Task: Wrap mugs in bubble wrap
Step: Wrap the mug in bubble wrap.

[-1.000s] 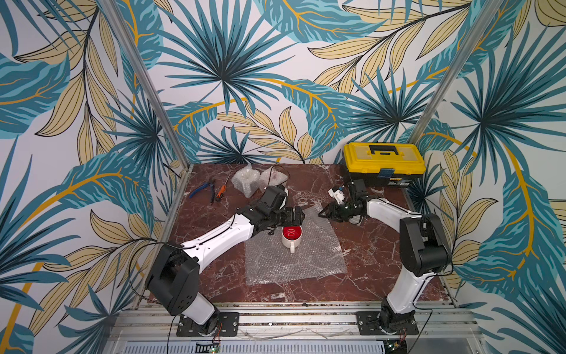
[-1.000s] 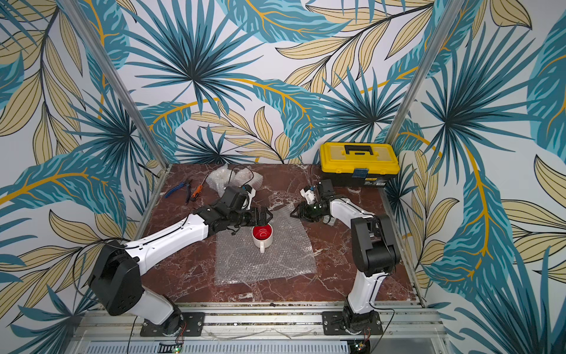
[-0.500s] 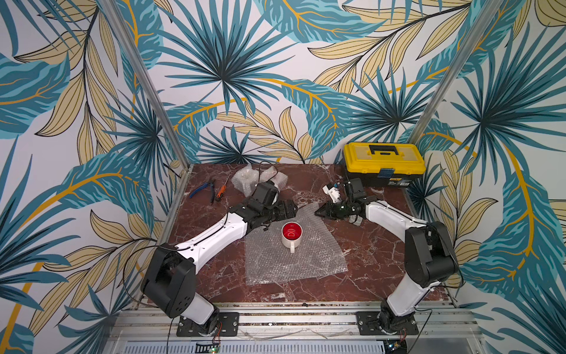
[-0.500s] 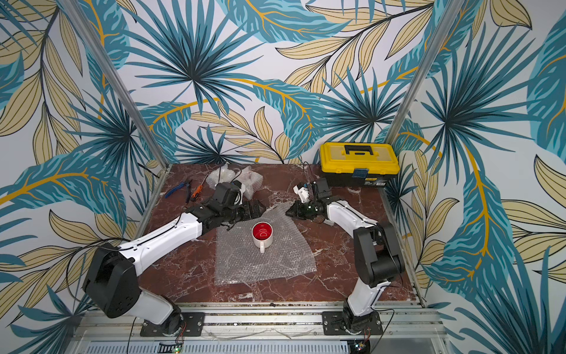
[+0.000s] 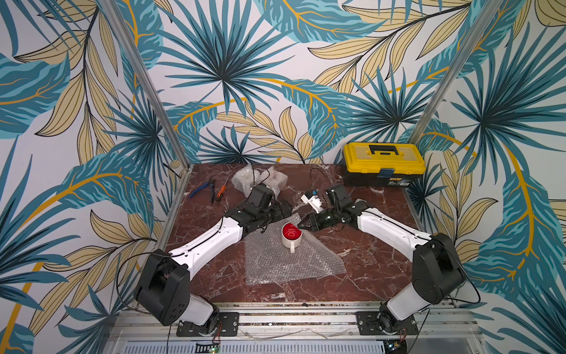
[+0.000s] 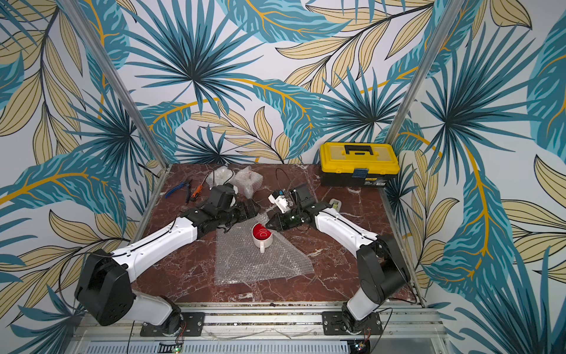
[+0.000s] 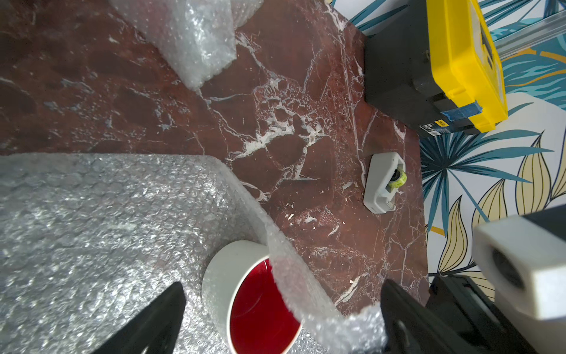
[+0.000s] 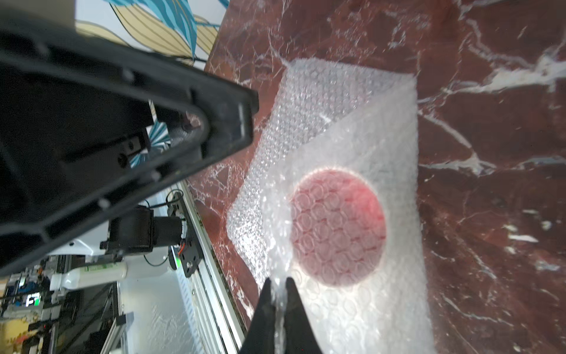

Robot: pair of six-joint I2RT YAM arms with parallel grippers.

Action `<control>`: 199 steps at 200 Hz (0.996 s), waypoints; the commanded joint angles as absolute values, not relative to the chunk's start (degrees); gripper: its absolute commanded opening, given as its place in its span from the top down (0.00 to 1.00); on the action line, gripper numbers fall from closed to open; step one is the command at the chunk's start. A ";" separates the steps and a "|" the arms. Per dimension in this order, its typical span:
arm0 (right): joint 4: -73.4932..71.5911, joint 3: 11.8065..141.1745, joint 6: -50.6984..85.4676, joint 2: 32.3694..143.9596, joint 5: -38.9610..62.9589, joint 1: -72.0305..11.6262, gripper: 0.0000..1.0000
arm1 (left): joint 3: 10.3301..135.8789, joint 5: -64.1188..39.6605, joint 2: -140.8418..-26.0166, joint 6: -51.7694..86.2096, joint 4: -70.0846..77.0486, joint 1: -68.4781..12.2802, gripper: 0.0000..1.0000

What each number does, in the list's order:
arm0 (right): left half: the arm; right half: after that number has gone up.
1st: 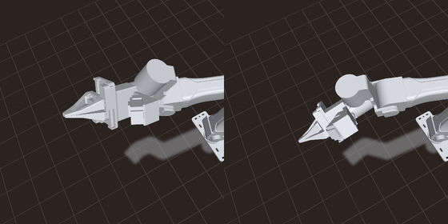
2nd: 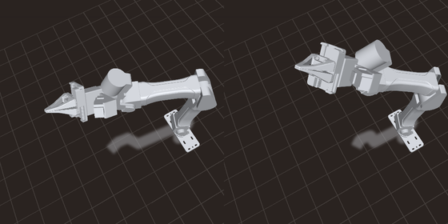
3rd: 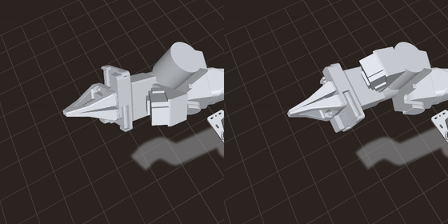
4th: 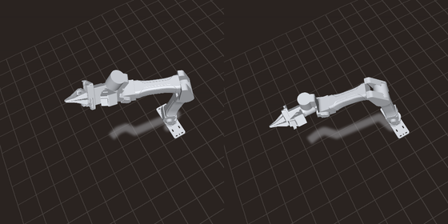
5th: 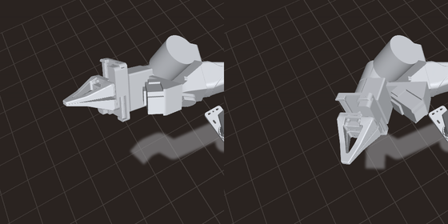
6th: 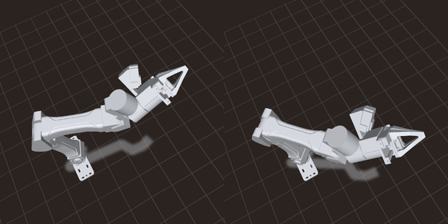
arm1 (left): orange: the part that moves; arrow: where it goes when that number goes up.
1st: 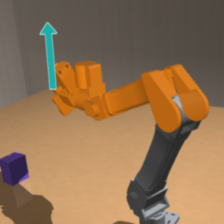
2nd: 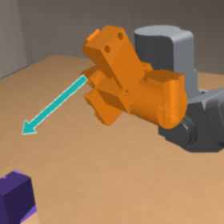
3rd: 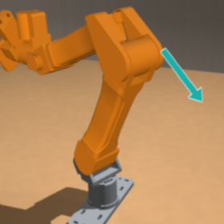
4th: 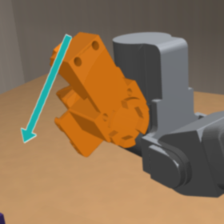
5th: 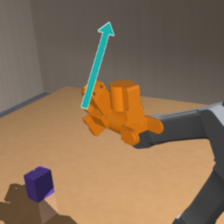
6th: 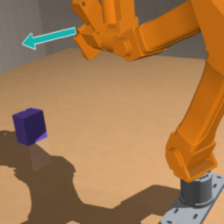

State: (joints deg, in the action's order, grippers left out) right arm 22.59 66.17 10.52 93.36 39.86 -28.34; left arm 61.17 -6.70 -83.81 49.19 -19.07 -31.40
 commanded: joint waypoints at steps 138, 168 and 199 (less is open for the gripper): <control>26.90 66.19 5.36 98.37 37.72 -32.38 0.81 | 55.55 -8.79 -92.97 49.44 -13.35 -33.56 0.05; 25.84 64.68 7.19 94.51 36.28 -32.28 0.72 | 54.16 -7.72 -93.88 49.72 -13.30 -33.97 0.07; 23.58 59.76 11.68 86.85 30.19 -32.26 0.62 | 52.76 -7.29 -94.32 50.00 -12.84 -34.18 0.08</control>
